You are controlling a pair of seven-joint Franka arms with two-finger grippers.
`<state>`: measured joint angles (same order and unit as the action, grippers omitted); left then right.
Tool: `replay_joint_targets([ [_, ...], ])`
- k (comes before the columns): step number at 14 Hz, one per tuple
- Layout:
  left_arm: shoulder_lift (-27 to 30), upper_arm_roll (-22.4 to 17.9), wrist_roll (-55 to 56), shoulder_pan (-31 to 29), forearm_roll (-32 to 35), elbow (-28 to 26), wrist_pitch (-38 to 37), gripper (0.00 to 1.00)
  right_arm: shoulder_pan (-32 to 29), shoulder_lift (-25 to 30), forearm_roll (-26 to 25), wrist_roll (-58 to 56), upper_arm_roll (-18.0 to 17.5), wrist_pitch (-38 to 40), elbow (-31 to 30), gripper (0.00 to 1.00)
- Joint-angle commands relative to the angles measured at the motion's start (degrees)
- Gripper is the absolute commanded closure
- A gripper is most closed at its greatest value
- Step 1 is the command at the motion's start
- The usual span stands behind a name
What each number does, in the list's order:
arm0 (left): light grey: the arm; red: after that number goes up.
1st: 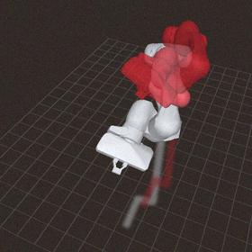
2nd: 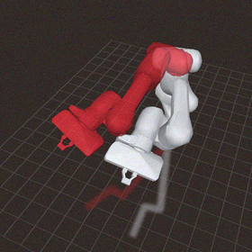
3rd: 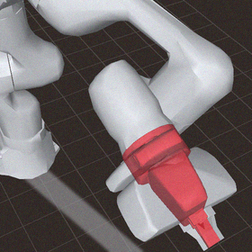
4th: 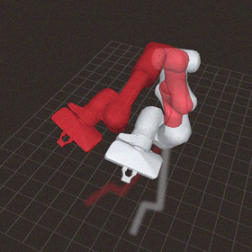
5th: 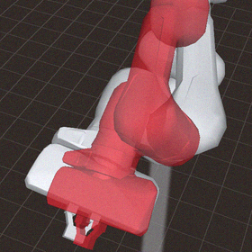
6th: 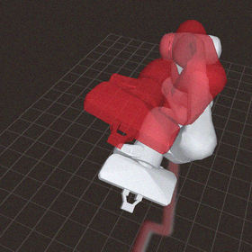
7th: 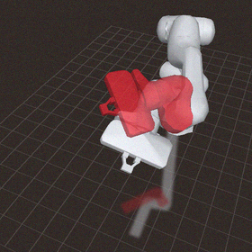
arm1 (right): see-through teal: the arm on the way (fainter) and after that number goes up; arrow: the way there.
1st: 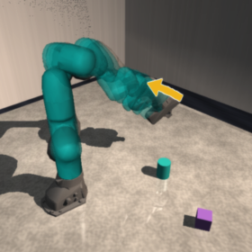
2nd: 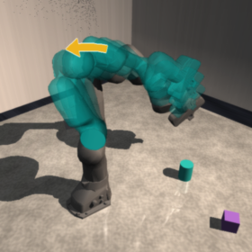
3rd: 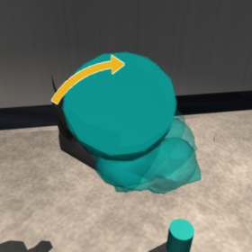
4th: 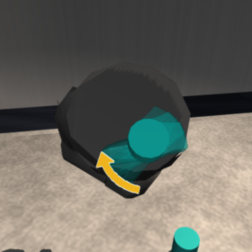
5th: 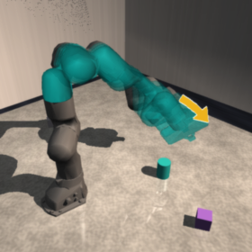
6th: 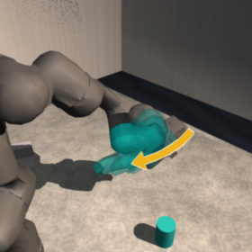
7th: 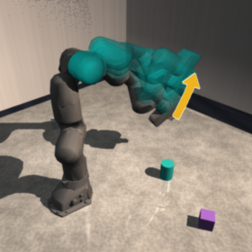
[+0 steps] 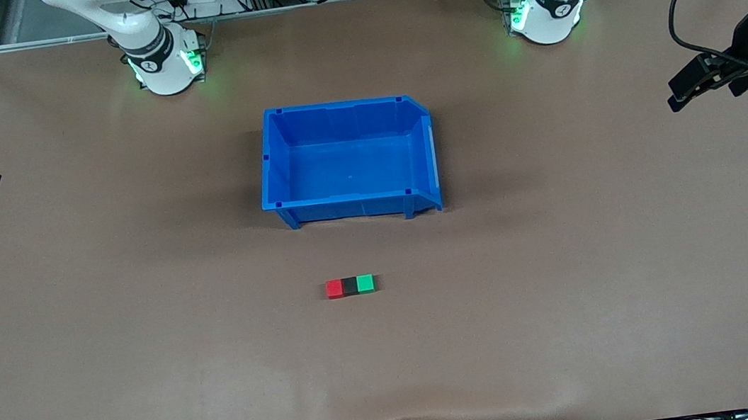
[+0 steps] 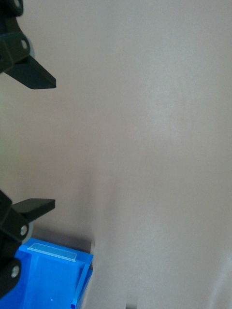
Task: Attach green and red cubes to black cube
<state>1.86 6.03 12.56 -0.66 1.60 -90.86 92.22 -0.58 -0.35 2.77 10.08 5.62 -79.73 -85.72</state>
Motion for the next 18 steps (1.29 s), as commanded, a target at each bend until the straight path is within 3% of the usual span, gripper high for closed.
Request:
replay_joint_targets([
  [1,-0.5,0.2,-0.9,-0.2,1.1,1.2,-0.9,0.00,-3.5,3.7,-1.2,-2.7,-2.6,-2.0,-4.6,0.00],
  [3,-0.5,0.2,-0.9,-0.2,1.1,1.2,-0.9,0.00,-5.2,3.5,-1.6,-3.1,-4.8,-2.7,-4.6,0.00],
  [18,-0.4,0.6,-0.8,0.0,1.2,1.2,-0.9,0.00,-4.2,3.3,-2.2,-7.6,-4.9,-1.5,-3.8,0.00],
])
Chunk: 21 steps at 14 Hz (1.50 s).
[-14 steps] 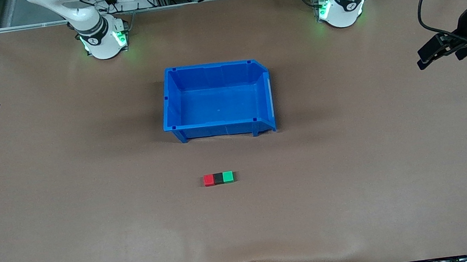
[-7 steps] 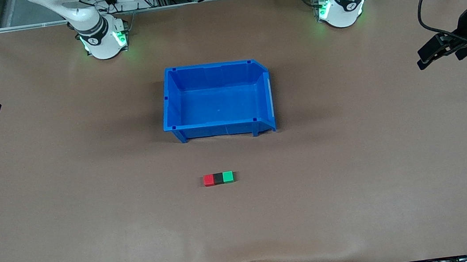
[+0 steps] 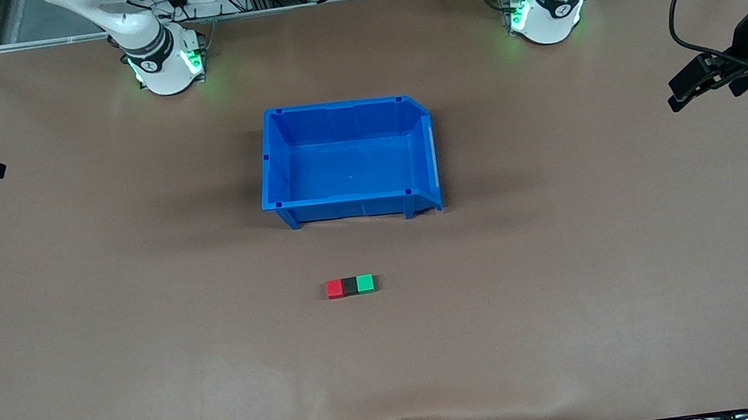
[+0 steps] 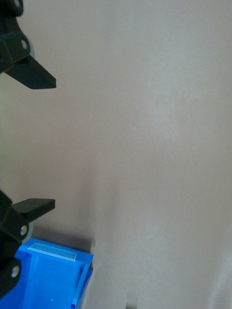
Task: Attach green and red cubes to black cube
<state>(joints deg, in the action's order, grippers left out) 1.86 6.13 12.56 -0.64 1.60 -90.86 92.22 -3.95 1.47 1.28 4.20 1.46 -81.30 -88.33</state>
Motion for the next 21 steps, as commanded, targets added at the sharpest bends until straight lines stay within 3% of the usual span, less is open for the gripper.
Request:
replay_joint_targets([
  [1,-0.1,0.5,-0.9,-0.2,1.2,1.0,-0.9,0.00,-0.8,1.5,-0.8,-1.7,-0.8,0.2,-1.2,0.00],
  [14,3.2,0.9,-1.1,-0.3,0.8,-2.6,-3.0,0.00,0.0,1.5,-1.2,-4.7,-0.6,0.3,-1.3,0.00],
  [21,-1.7,0.5,-5.6,-0.2,1.2,3.8,-3.1,0.00,-0.3,1.4,-1.1,-4.6,-0.5,0.6,-1.2,0.00],
])
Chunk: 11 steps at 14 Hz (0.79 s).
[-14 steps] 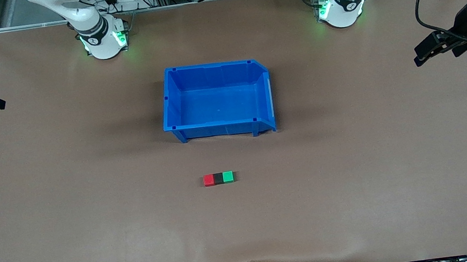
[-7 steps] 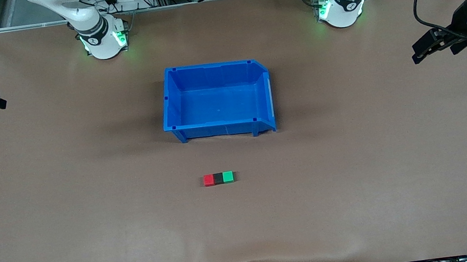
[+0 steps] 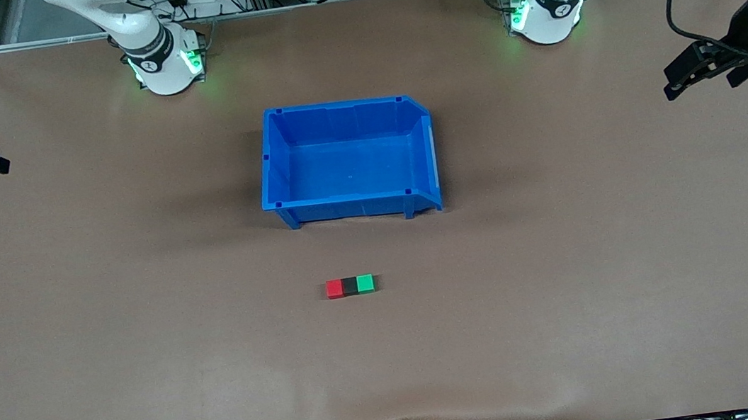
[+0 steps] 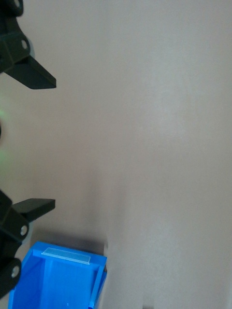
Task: Attach green and red cubes to black cube
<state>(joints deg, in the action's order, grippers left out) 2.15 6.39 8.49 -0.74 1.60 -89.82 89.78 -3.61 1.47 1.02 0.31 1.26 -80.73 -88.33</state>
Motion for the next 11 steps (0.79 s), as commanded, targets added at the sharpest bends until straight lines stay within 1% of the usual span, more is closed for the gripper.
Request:
replay_joint_targets([
  [1,-2.1,0.2,-1.2,0.0,1.2,2.6,-0.7,0.00,-0.5,1.4,-0.8,-0.8,-0.3,0.0,-1.2,0.00],
  [11,-2.2,0.3,-0.9,0.3,1.0,2.4,-1.4,0.00,-0.5,1.3,-0.8,-0.8,-0.2,0.0,-1.3,0.00],
])
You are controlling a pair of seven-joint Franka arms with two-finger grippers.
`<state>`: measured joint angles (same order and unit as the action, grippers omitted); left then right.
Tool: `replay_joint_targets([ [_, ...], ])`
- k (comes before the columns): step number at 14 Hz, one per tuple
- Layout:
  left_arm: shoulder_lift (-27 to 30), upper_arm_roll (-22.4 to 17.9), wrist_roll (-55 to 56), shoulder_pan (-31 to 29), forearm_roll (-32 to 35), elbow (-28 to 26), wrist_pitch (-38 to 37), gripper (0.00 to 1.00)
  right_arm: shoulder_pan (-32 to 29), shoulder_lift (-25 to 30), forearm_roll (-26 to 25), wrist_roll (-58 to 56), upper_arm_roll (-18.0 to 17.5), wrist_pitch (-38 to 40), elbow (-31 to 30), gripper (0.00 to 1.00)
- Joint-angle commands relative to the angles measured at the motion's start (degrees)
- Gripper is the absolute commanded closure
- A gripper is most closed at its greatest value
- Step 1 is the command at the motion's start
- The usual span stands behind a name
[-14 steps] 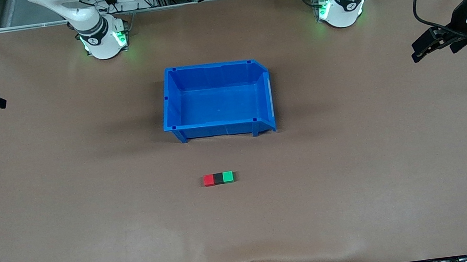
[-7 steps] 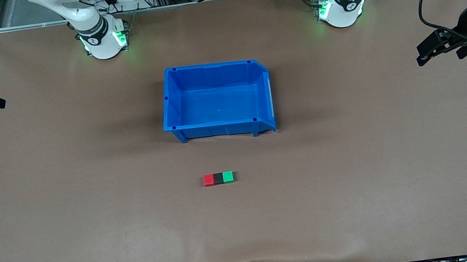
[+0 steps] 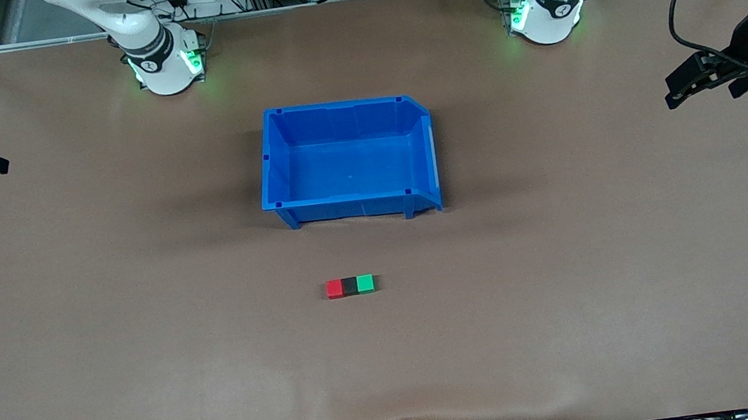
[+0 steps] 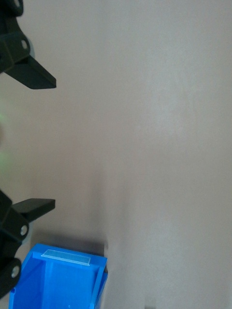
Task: Attach green and red cubes to black cube
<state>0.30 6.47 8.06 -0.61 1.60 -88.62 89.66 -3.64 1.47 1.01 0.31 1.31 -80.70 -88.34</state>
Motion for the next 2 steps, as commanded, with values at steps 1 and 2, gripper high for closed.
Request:
replay_joint_targets([
  [1,-0.4,0.3,-0.5,0.2,1.0,1.2,-1.2,0.00,-0.5,1.3,-0.8,-0.8,-0.3,-0.1,-1.3,0.00],
  [2,-0.4,0.3,-0.6,-0.1,0.6,1.0,-1.2,0.00,-0.5,1.3,-0.8,-0.8,-0.3,-0.1,-1.2,0.00],
])
